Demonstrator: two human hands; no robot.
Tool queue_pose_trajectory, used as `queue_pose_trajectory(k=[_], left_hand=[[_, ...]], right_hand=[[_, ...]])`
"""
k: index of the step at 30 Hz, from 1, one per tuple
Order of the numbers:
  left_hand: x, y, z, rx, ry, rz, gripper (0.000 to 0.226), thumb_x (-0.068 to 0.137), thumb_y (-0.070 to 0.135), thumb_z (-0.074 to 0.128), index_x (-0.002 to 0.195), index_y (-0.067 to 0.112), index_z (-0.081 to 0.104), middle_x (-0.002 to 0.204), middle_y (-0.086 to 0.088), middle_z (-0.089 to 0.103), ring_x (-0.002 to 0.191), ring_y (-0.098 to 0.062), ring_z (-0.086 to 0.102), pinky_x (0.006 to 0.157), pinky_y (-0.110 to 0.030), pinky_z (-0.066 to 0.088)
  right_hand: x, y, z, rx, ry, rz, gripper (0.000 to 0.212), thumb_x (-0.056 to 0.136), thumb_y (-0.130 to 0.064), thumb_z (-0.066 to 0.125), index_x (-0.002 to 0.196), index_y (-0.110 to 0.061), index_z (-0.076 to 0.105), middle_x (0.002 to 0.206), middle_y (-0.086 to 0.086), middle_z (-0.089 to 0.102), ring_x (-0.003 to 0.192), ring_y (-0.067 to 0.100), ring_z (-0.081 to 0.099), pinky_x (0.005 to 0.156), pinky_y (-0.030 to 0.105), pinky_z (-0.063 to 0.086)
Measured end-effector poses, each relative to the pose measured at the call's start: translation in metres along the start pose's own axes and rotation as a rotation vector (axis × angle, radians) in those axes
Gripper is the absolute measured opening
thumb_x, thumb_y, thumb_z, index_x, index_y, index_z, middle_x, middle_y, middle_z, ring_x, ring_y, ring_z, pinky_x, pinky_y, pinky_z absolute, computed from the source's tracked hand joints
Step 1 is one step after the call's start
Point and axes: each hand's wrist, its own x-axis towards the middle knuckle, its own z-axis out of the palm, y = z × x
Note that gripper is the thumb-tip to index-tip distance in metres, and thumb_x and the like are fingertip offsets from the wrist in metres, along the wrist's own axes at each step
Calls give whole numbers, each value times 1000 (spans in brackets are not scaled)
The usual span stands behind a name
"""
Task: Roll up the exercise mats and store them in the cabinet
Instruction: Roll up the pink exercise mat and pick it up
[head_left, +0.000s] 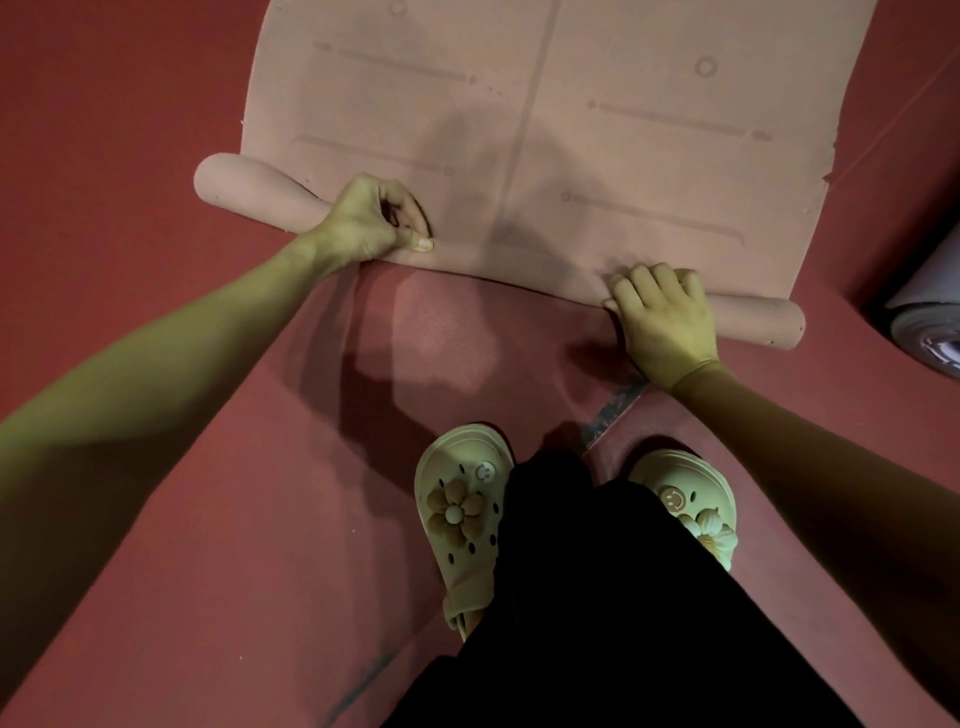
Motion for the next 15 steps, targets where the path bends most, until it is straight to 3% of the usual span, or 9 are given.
queue_pose_trajectory(k=[2, 5, 8, 11, 15], left_hand=[[-5, -2, 4, 95, 12, 60, 21, 68, 5, 84, 71, 18, 68, 74, 7, 60, 69, -9, 54, 70, -20, 43], [-23, -8, 13, 265, 155, 294, 14, 74, 11, 80, 82, 5, 72, 83, 3, 64, 80, -16, 59, 79, -12, 41], [-37, -16, 24, 439, 267, 456, 23, 89, 25, 68, 94, 3, 71, 96, -8, 69, 89, -25, 61, 87, -28, 45], [-41, -21, 27, 574, 259, 460, 42, 87, 41, 68, 105, 3, 68, 105, -11, 67, 97, -27, 59, 89, -35, 46], [-36, -15, 22, 588, 226, 481, 34, 92, 31, 62, 107, 2, 68, 105, -13, 67, 95, -31, 61, 89, -34, 45]], right_hand=[[-1, -1, 2, -16, -5, 14, 24, 101, -27, 46, 107, -9, 62, 89, 10, 58, 82, 28, 42, 71, 39, 32], [-5, -6, 6, 8, -3, 87, 25, 98, -26, 51, 109, -9, 64, 87, 15, 56, 81, 29, 37, 69, 40, 28], [-1, -6, 5, 76, -5, 114, 26, 100, -25, 47, 107, -7, 63, 83, 17, 53, 78, 28, 34, 67, 40, 28], [5, -3, 0, 176, -25, 100, 22, 101, -25, 42, 109, -8, 53, 85, 18, 51, 77, 31, 42, 65, 43, 37], [14, 6, -3, 294, -96, 86, 18, 97, -24, 41, 109, -11, 43, 91, 24, 51, 80, 37, 49, 61, 45, 45]])
